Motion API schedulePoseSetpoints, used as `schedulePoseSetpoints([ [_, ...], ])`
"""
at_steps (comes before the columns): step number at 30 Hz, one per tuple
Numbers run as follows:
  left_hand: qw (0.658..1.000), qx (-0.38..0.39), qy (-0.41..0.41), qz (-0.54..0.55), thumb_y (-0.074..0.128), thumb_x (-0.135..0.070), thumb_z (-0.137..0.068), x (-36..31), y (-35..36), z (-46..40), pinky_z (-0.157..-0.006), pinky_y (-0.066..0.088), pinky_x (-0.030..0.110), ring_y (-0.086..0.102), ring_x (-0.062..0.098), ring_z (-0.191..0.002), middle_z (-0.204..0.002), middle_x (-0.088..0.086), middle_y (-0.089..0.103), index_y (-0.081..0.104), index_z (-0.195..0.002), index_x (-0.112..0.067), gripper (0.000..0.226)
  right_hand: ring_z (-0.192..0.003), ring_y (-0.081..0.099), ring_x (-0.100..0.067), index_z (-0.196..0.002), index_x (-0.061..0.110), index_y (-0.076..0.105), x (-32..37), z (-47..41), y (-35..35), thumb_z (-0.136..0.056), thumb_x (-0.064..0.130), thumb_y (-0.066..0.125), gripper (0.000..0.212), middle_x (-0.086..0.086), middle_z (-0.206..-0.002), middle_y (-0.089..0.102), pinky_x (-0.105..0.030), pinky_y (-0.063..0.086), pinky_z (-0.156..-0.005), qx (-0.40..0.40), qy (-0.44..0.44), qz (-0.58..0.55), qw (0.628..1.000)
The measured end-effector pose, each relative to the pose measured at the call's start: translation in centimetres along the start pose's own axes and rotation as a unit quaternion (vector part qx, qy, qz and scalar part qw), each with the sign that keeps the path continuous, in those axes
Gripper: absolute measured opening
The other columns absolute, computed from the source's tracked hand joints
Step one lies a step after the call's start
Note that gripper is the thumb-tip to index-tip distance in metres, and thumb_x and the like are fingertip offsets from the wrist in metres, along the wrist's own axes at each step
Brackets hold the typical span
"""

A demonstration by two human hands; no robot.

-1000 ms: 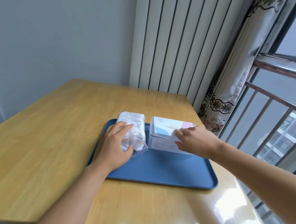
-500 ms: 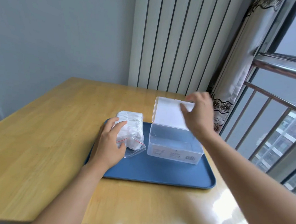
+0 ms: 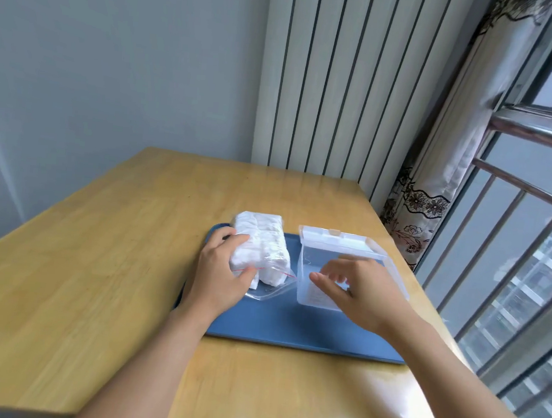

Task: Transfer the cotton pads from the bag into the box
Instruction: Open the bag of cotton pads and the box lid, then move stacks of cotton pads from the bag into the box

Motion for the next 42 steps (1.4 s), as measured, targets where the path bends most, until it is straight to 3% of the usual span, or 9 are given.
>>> schedulePoseSetpoints([
  [4,0.999,-0.009,-0.027,0.041,0.055,-0.028,-0.077,-0.3,-0.3,-0.5,-0.095,0.032,0.005,0.054,0.012,-0.117,-0.133,0.002,0.058,0.071,-0.121,-0.008,0.05,-0.094,0.052,-0.02,-0.083,0.029,0.078,6.3,0.0,1.2,-0.091,0.047,0.063,0.024,0.003,-0.097,0.057,-0.034,0.045,-0.079,-0.117,-0.141,0.042,0.982],
  [8,0.995,-0.062,-0.036,0.064,0.052,-0.042,-0.081,-0.2,-0.8,-0.1,-0.097,0.048,0.031,0.062,0.017,-0.111,-0.123,-0.001,0.065,0.071,-0.115,-0.012,0.049,-0.134,0.043,-0.036,-0.093,0.028,0.078,7.3,-1.4,5.4,-0.086,0.03,0.075,0.007,-0.01,-0.14,0.055,-0.046,0.046,-0.103,-0.169,-0.089,0.134,0.972],
  [11,0.994,-0.081,-0.025,0.075,0.054,-0.032,-0.089,-0.2,-1.0,-0.1,-0.095,0.05,0.03,0.064,0.015,-0.108,-0.117,-0.002,0.067,0.07,-0.114,-0.014,0.035,-0.134,0.047,-0.039,-0.107,0.026,0.076,7.0,-3.2,5.9,-0.08,0.028,0.083,0.029,-0.013,-0.142,0.055,-0.048,0.049,-0.102,-0.181,-0.044,0.097,0.978],
  [14,0.993,-0.092,-0.013,0.072,0.054,-0.02,-0.095,0.0,-0.9,-0.4,-0.089,0.045,0.012,0.063,0.01,-0.104,-0.112,-0.004,0.067,0.069,-0.114,-0.014,0.025,-0.133,0.049,-0.036,-0.111,0.025,0.073,7.7,-4.8,6.3,-0.069,0.034,0.09,0.046,-0.011,-0.14,0.056,-0.047,0.051,-0.098,-0.143,-0.043,0.111,0.983],
  [20,0.994,-0.091,0.007,0.067,0.054,-0.011,-0.097,0.2,-0.5,-0.5,-0.085,0.043,0.008,0.061,0.004,-0.1,-0.107,-0.006,0.064,0.067,-0.107,-0.015,0.017,-0.136,0.046,-0.032,-0.112,0.025,0.072,7.2,-4.9,7.0,-0.063,0.039,0.091,0.054,-0.007,-0.14,0.057,-0.044,0.049,-0.101,-0.125,-0.023,0.083,0.988],
  [25,0.994,-0.092,0.001,0.06,0.054,-0.003,-0.097,0.0,-0.4,-0.4,-0.077,0.038,0.007,0.053,0.0,-0.093,-0.096,-0.002,0.058,0.055,-0.09,-0.019,0.017,-0.133,0.048,-0.031,-0.101,0.026,0.076,7.4,-5.1,7.1,-0.066,0.035,0.089,0.038,-0.005,-0.137,0.058,-0.042,0.045,-0.103,-0.147,-0.045,0.109,0.982],
  [33,0.994,-0.08,-0.023,0.074,0.055,-0.006,-0.092,0.5,0.0,-0.7,-0.079,0.038,0.008,0.053,0.002,-0.096,-0.096,-0.005,0.058,0.055,-0.089,-0.016,0.011,-0.133,0.045,-0.028,-0.088,0.025,0.063,7.1,-5.9,7.9,-0.065,0.024,0.086,0.033,-0.001,-0.132,0.056,-0.043,0.046,-0.102,-0.143,-0.06,0.075,0.985],
  [38,0.979,-0.11,-0.098,0.141,0.054,-0.017,-0.09,1.1,-0.3,-0.9,-0.071,0.043,0.024,0.059,0.019,-0.085,-0.089,0.004,0.064,0.053,-0.081,-0.021,0.01,-0.124,0.049,-0.018,-0.089,0.021,0.058,8.1,-4.3,5.3,-0.079,0.031,0.069,0.018,0.005,-0.127,0.057,-0.027,0.041,-0.098,-0.139,-0.113,-0.169,0.969],
  [42,0.969,-0.092,-0.123,0.194,0.055,-0.02,-0.07,0.5,-1.2,-0.5,-0.078,0.045,0.031,0.062,0.018,-0.096,-0.097,0.001,0.067,0.059,-0.083,-0.03,0.017,-0.077,0.056,-0.011,-0.092,0.019,0.056,6.8,-3.4,2.3,-0.086,0.008,0.071,0.02,0.002,-0.082,0.061,-0.026,0.044,-0.069,-0.155,-0.024,-0.463,0.872],
])
Point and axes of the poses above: each hand's wrist, its own z-axis away from the middle knuckle, its own y-axis out of the palm, x = y × z, the point moved 3 cm from there along -z, towards the middle knuckle
